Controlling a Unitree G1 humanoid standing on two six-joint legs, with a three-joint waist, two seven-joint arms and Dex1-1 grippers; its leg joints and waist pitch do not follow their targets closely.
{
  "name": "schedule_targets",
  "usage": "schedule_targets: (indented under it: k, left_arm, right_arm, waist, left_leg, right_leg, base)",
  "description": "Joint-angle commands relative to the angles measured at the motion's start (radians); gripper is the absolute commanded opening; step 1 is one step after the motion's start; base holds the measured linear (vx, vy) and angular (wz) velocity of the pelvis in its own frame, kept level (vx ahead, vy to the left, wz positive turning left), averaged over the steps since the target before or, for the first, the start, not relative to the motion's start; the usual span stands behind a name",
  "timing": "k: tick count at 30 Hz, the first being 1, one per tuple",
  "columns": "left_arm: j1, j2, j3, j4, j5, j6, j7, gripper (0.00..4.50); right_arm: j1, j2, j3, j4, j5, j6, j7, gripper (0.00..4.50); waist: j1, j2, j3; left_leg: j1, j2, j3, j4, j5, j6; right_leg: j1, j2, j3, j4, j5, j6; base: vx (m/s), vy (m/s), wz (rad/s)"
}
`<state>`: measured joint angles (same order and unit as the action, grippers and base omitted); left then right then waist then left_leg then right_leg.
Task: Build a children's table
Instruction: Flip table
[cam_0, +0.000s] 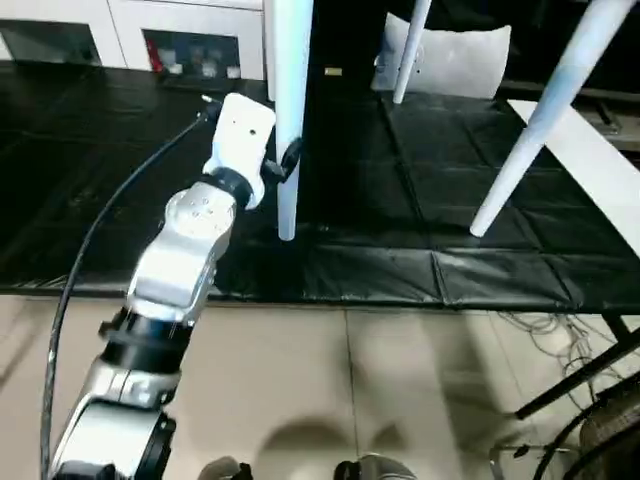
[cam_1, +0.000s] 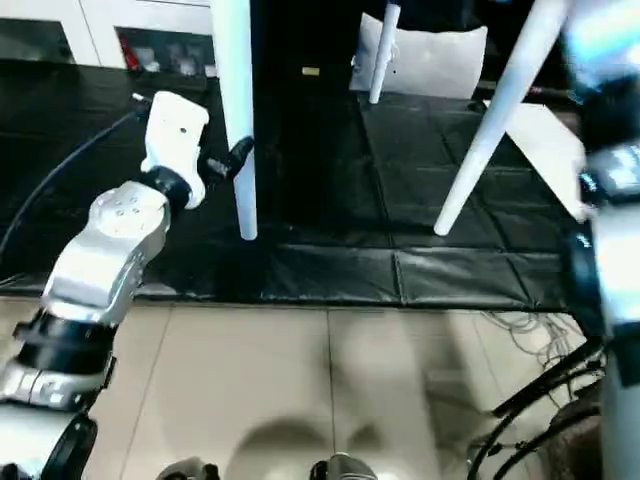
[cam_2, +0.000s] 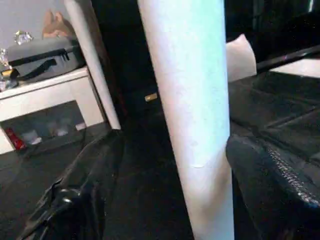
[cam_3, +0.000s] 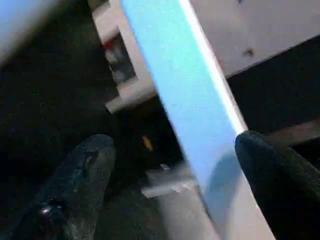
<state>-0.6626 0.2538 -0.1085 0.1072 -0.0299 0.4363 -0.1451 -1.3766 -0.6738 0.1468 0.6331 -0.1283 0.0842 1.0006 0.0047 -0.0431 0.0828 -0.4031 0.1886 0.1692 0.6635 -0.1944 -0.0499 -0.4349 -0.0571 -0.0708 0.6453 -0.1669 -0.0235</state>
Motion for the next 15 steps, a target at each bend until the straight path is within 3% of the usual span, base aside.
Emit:
schedule_targets:
  k: [1, 4, 5, 6, 7, 8, 9, 10, 11, 12, 15]
  left_arm:
    - [-0.018, 0.000, 0.023, 0.036, 0.029, 0.007, 0.033, 4.03]
    - [-0.023, 0.013, 0.041, 0.033, 0.067, 0.014, 0.097, 4.03]
    - [-0.024, 0.018, 0.045, 0.029, 0.078, 0.012, 0.114, 4.03]
    - [-0.021, 0.024, 0.054, 0.007, 0.091, 0.017, 0.133, 4.03]
    - [-0.017, 0.028, 0.061, -0.012, 0.098, 0.021, 0.143, 4.03]
    - [-0.002, 0.033, 0.077, -0.070, 0.106, 0.042, 0.155, 4.03]
    - [-0.002, 0.033, 0.077, -0.070, 0.106, 0.042, 0.155, 4.03]
    - [0.027, 0.030, 0.101, -0.151, 0.103, 0.058, 0.160, 4.03]
    - [0.043, 0.027, 0.116, -0.202, 0.097, 0.070, 0.160, 4.03]
    - [0.050, 0.025, 0.123, -0.224, 0.095, 0.075, 0.160, 4.03]
    - [0.122, 0.016, 0.171, -0.390, 0.018, 0.104, 0.118, 4.03]
  right_arm:
    - [0.027, -0.008, -0.076, -0.138, 0.104, 0.082, 0.023, 4.41]
    - [0.077, 0.009, -0.133, -0.258, 0.183, 0.158, 0.010, 4.41]
    - [0.095, 0.013, -0.148, -0.298, 0.202, 0.182, 0.006, 4.41]
    - [0.132, 0.024, -0.168, -0.362, 0.235, 0.220, -0.002, 4.41]
    - [0.160, 0.031, -0.181, -0.408, 0.255, 0.248, -0.009, 4.41]
    - [0.224, 0.056, -0.209, -0.496, 0.288, 0.294, -0.039, 4.41]
    - [0.224, 0.056, -0.209, -0.496, 0.288, 0.294, -0.039, 4.41]
    - [0.310, 0.095, -0.246, -0.609, 0.331, 0.374, -0.088, 4.41]
    - [0.361, 0.124, -0.267, -0.664, 0.347, 0.407, -0.126, 4.41]
    - [0.381, 0.136, -0.275, -0.687, 0.353, 0.420, -0.142, 4.41]
    - [0.588, 0.217, -0.303, -0.882, 0.370, 0.518, -0.253, 4.41]
  waist:
    - [0.005, 0.013, -0.077]
    - [0.004, 0.011, -0.079]
    - [0.008, 0.014, -0.078]
    - [0.007, 0.014, -0.079]
    - [0.009, 0.021, -0.081]
    - [0.006, 0.020, -0.083]
    - [0.011, 0.025, -0.085]
    - [0.010, 0.029, -0.087]
    - [0.011, 0.027, -0.086]
    - [0.016, 0.034, -0.088]
    - [0.033, 0.041, -0.092]
  left_leg:
    - [0.016, 0.024, -0.027, -0.075, -0.372, 0.009]
    - [0.018, 0.022, -0.026, -0.070, -0.353, 0.012]
    - [0.021, 0.023, -0.025, -0.070, -0.347, 0.014]
    - [0.019, 0.021, -0.025, -0.070, -0.341, 0.014]
    - [0.018, 0.024, -0.028, -0.074, -0.318, 0.013]
    - [0.014, 0.024, -0.030, -0.076, -0.309, 0.012]
    - [0.017, 0.028, -0.031, -0.078, -0.295, 0.009]
    - [0.021, 0.028, -0.029, -0.076, -0.295, 0.007]
    - [0.022, 0.028, -0.028, -0.077, -0.288, 0.007]
    - [0.023, 0.031, -0.028, -0.080, -0.275, 0.005]
    - [0.023, 0.036, -0.026, -0.084, -0.228, 0.004]
  right_leg:
    - [0.053, -0.061, 0.028, -0.111, -0.499, -0.092]
    - [0.050, -0.060, 0.025, -0.111, -0.512, -0.089]
    - [0.047, -0.062, 0.026, -0.114, -0.520, -0.080]
    - [0.049, -0.060, 0.024, -0.114, -0.519, -0.075]
    - [0.053, -0.061, 0.023, -0.113, -0.496, -0.069]
    - [0.058, -0.061, 0.022, -0.109, -0.477, -0.072]
    - [0.059, -0.064, 0.023, -0.109, -0.448, -0.085]
    - [0.057, -0.064, 0.024, -0.109, -0.430, -0.103]
    - [0.056, -0.062, 0.025, -0.111, -0.418, -0.108]
    - [0.057, -0.065, 0.026, -0.107, -0.388, -0.125]
    - [0.063, -0.068, 0.031, -0.101, -0.307, -0.149]
  base:
    - [0.000, 0.000, 0.00]
    - [0.000, 0.000, 0.00]
    - [0.000, 0.000, 0.00]
    - [0.000, 0.000, 0.00]
    - [0.000, 0.000, 0.00]
    - [0.000, 0.000, 0.00]
    - [0.000, 0.000, 0.00]
    - [0.000, 0.000, 0.00]
    - [0.000, 0.000, 0.00]
    - [0.000, 0.000, 0.00]
    - [0.000, 0.000, 0.00]
